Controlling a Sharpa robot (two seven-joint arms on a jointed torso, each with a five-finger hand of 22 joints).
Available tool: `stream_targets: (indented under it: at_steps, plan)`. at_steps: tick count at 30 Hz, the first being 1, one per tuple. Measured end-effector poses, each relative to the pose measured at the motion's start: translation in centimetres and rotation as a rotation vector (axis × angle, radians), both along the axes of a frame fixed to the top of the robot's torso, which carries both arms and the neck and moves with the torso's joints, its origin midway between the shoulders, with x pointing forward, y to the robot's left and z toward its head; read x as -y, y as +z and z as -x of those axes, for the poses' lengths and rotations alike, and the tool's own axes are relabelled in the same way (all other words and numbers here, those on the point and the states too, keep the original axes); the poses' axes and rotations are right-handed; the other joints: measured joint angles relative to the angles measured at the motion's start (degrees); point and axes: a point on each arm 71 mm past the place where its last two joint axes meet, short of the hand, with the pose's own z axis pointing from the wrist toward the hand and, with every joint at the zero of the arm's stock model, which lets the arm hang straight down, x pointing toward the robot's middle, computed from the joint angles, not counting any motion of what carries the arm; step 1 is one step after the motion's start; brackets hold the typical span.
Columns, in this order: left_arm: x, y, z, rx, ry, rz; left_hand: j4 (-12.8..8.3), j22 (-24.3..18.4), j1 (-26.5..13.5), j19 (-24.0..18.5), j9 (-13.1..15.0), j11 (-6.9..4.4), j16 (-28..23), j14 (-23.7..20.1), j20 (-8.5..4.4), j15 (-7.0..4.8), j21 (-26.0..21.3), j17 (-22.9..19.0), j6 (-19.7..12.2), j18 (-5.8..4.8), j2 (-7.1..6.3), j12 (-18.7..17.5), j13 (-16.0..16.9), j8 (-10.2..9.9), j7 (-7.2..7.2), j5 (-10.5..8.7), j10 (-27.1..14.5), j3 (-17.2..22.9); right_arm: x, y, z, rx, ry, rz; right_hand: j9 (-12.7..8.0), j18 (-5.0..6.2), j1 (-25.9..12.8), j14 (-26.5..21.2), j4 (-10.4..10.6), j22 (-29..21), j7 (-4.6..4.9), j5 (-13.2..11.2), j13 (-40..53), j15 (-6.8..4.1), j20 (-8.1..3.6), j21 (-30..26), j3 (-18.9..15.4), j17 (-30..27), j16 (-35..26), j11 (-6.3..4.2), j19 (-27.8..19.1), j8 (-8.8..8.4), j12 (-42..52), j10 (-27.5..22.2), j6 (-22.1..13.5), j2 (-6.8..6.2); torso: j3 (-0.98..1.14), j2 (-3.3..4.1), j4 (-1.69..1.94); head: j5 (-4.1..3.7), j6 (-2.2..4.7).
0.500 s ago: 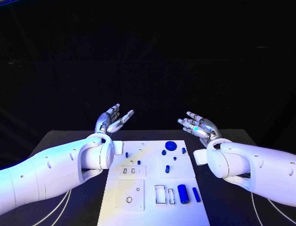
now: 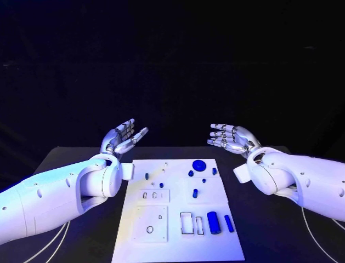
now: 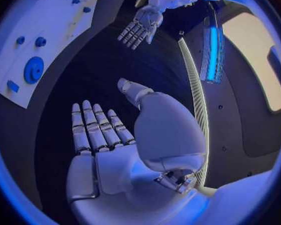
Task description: Assemble the parts on the task board
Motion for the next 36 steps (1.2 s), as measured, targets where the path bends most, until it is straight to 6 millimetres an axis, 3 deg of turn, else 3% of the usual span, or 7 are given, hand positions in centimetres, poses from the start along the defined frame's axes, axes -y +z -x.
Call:
stream_targets:
  at_steps: [7,15,19,24,26,29,36]
  plan:
    - [0.4,1.3,0.7,0.019,-0.048,0.018,-0.2,0.2,0.8,1.3,0.7,1.44,0.7,3.4,0.4,0.57,0.4,0.5,4.4,1.44,1.11,0.4,0.3,1.1,0.31,0.0,4.5,1.5,-0.5,1.6,-0.3,0.13,0.078,0.17,1.8,1.85,1.9,10.5,-1.6,0.7,1.35,-0.6,0.4,-1.81,-0.05,2.9,1.0,1.1,1.5,-1.49,8.8,2.69,0.4,12.4,11.3,-0.71,-0.13,1.65,0.61,-0.76,0.15]
    - [0.5,2.5,1.6,0.034,-0.09,0.034,-0.4,0.8,1.3,5.9,1.2,2.16,1.5,8.8,0.49,1.61,1.5,1.2,8.2,1.43,1.75,0.4,0.5,1.8,0.65,0.0,8.1,2.4,-0.7,2.9,-0.8,0.224,0.141,0.357,2.8,3.44,2.8,17.6,-2.3,1.1,2.74,-0.6,0.5,-3.4,-0.58,5.4,1.7,1.7,2.8,-2.84,15.6,4.22,0.4,19.7,19.2,-1.62,-0.26,3.39,1.37,-1.53,0.16]
    - [0.4,3.0,2.2,0.04,-0.105,0.039,-0.8,2.2,1.5,17.3,1.9,2.93,4.6,20.2,0.33,0.75,4.8,3.1,12.4,1.87,1.97,1.5,1.1,3.1,0.9,-0.23,15.9,3.3,-1.1,2.8,-0.8,0.247,0.182,0.468,3.1,3.44,3.2,20.8,-2.2,1.5,3.37,-0.6,0.5,-4.38,-1.29,6.8,2.3,2.1,3.7,-3.57,18.5,4.68,0.4,22.1,21.6,-2.01,-0.4,4.33,1.8,-1.97,0.19]
    - [0.4,3.7,2.9,0.051,-0.13,0.045,-1.9,3.7,1.5,27.3,3.6,1.5,10.5,33.5,0.07,-1.65,9.5,6.2,23.2,5.28,1.97,5.0,2.1,6.1,2.2,-0.44,32.7,5.2,-2.0,2.5,-0.8,0.276,0.248,0.628,3.6,3.45,3.2,27.2,-2.1,2.8,3.75,-0.8,0.6,-6.53,-3.4,10.2,2.4,3.7,6.1,-5.02,23.5,5.56,0.6,26.2,24.7,-2.86,-0.54,5.43,2.37,-2.5,0.3]
    - [0.4,3.9,3.2,0.055,-0.143,0.046,-2.5,4.0,1.5,29.4,4.2,1.07,11.8,35.1,-0.11,-2.29,10.8,7.0,26.2,5.32,1.97,5.6,2.1,7.2,2.87,-0.45,34.7,5.8,-2.3,2.3,-0.8,0.288,0.271,0.686,4.5,3.47,3.3,38.6,-1.6,7.5,2.0,0.3,0.9,-10.32,-7.67,19.0,1.1,8.9,11.6,-7.32,31.9,6.69,0.6,31.6,28.0,-4.98,-0.6,5.82,2.58,-2.69,0.34]
    - [0.5,4.3,3.6,0.066,-0.166,0.046,-3.1,4.3,1.6,31.1,4.5,0.38,13.2,36.8,-0.56,-3.08,11.8,8.1,27.7,5.32,1.83,6.4,2.2,8.2,3.45,-0.45,37.2,6.7,-2.8,2.1,-0.7,0.308,0.298,0.769,5.0,3.46,3.0,45.0,-1.0,11.2,1.16,0.7,1.1,-12.06,-9.79,25.2,-0.1,13.3,15.9,-8.47,35.8,6.89,0.6,33.4,28.8,-5.7,-0.69,6.44,2.91,-2.97,0.41]
    - [1.1,5.1,4.4,0.089,-0.228,0.05,-3.8,4.6,1.6,32.5,4.6,-0.12,14.5,38.7,-1.14,-3.67,12.9,9.5,28.0,5.31,1.35,6.5,2.2,8.8,3.33,-0.45,38.3,7.7,-3.6,1.9,-0.7,0.34,0.311,0.903,7.2,3.46,2.0,47.2,1.3,19.6,0.67,2.0,3.0,-12.76,-10.51,35.8,-1.3,26.9,30.3,-9.16,37.8,7.12,1.5,31.7,30.3,-8.05,-0.79,7.64,3.37,-3.2,0.44]
